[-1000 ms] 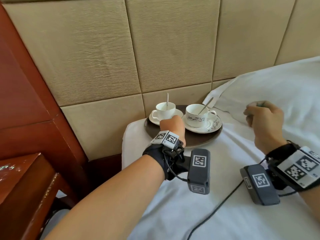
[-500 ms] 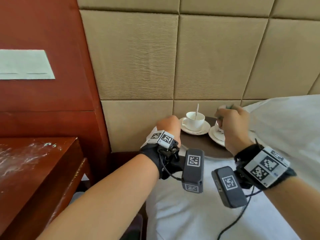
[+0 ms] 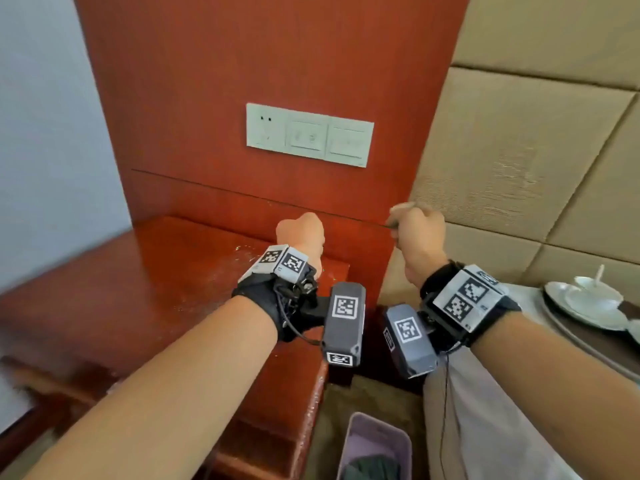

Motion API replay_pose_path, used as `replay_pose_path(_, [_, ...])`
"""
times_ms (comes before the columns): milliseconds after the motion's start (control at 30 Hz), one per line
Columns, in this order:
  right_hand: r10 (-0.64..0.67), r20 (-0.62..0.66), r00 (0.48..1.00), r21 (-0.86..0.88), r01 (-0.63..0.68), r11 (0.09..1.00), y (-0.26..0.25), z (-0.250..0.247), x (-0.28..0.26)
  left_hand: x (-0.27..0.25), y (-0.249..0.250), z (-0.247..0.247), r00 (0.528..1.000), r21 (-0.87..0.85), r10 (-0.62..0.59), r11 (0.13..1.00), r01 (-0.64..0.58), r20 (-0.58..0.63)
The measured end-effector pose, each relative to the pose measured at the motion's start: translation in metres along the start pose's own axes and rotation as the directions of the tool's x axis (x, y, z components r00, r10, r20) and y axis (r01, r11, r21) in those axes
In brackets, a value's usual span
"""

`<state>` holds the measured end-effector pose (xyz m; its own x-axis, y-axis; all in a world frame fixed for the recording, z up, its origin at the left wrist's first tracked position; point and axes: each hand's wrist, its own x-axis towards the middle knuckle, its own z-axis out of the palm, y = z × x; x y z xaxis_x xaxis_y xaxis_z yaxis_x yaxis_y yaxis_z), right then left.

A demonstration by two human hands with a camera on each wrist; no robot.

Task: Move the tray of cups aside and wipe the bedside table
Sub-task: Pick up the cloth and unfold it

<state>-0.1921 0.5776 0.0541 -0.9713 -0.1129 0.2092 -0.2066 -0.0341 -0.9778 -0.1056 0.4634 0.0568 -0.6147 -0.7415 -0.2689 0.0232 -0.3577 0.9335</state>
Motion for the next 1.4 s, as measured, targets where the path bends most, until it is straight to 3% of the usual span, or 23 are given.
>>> replay_pose_path(200, [0.03, 0.03, 0.999, -0.023, -0.03, 0.999, 0.003, 0.123, -0.059, 0.049, 0.041, -0.136, 0.997, -0.038, -0.037, 0.999, 0.035, -0.068])
replay_pose_path(333, [0.03, -0.016, 0.999, -0.004, -0.03, 1.0, -0.006, 0.171, -0.085, 0.075, 0.07, -0.201, 0.997, 0.096, 0.058, 0.994, -0.054, -0.044])
replay_pose_path(533, [0.062, -0.149, 0.987, -0.003, -0.063, 0.998, -0.013, 0.207, -0.115, 0.101, 0.096, -0.256, 0.999, 0.082, -0.005, 0.997, 0.001, 0.052])
replay_pose_path(867, [0.061, -0.379, 0.923, -0.068, -0.094, 0.993, -0.035, 0.175, -0.106, 0.111, 0.112, -0.206, 0.968, 0.237, -0.115, 0.97, 0.061, 0.221])
replay_pose_path(1000, [-0.019, -0.415, 0.91, -0.147, -0.047, 0.988, -0.044, 0.147, -0.113, 0.094, 0.114, -0.186, 0.954, 0.153, -0.084, 0.987, 0.041, 0.288])
replay_pose_path(1133, [0.006, -0.431, 0.902, -0.198, -0.101, 0.975, -0.011, 0.111, -0.145, 0.043, 0.054, -0.164, 0.916, 0.207, -0.112, 0.978, 0.033, 0.384])
replay_pose_path(1233, [0.059, -0.439, 0.897, -0.2, -0.162, 0.966, 0.021, 0.072, -0.167, 0.001, 0.003, -0.145, 0.857, 0.269, -0.196, 0.961, 0.07, 0.477])
replay_pose_path(1400, [0.115, -0.492, 0.863, -0.202, -0.242, 0.949, 0.074, 0.012, -0.204, -0.049, -0.067, -0.112, 0.808, 0.32, -0.292, 0.937, 0.136, 0.511])
